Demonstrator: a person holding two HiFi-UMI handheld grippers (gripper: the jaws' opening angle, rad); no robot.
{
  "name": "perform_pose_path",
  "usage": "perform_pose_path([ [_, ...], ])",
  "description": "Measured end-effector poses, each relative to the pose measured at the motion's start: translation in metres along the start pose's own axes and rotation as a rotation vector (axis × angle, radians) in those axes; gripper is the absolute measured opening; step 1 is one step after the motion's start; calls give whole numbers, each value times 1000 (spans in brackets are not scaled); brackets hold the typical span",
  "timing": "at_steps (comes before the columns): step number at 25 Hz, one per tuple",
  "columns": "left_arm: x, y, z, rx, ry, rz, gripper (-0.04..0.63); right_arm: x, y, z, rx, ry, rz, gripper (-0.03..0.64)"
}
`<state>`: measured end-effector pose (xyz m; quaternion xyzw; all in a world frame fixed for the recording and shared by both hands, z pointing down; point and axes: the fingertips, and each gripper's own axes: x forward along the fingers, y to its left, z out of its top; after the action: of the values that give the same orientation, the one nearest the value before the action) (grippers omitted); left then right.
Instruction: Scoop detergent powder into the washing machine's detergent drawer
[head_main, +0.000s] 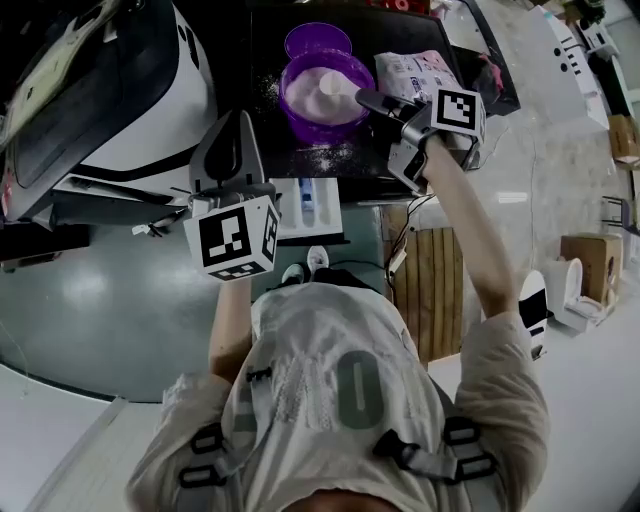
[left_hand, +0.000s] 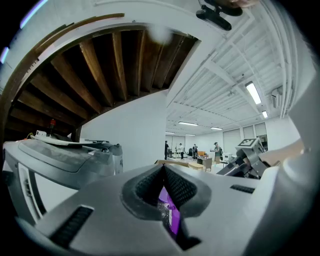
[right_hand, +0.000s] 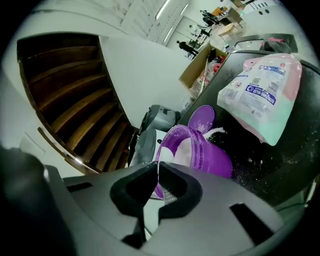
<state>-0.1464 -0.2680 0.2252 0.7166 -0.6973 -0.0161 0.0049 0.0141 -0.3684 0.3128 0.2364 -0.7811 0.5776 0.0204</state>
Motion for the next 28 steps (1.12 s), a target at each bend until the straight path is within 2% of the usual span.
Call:
perform_pose_path([
  [7,6,-2,5,37,-15,-14,20,-31,12,8,206,-311,219,11],
  [11,12,-10,1,31,-11,-39,20,-44,12,5,333,-469,310,11],
  [20,1,-24,-25,-10,-24,-84,20,-73,-1,-44,423,-657,353,11],
  [28,-25,-27,-53,-31,14,-90,20,-90,-16,-82,421,-695,354,11],
])
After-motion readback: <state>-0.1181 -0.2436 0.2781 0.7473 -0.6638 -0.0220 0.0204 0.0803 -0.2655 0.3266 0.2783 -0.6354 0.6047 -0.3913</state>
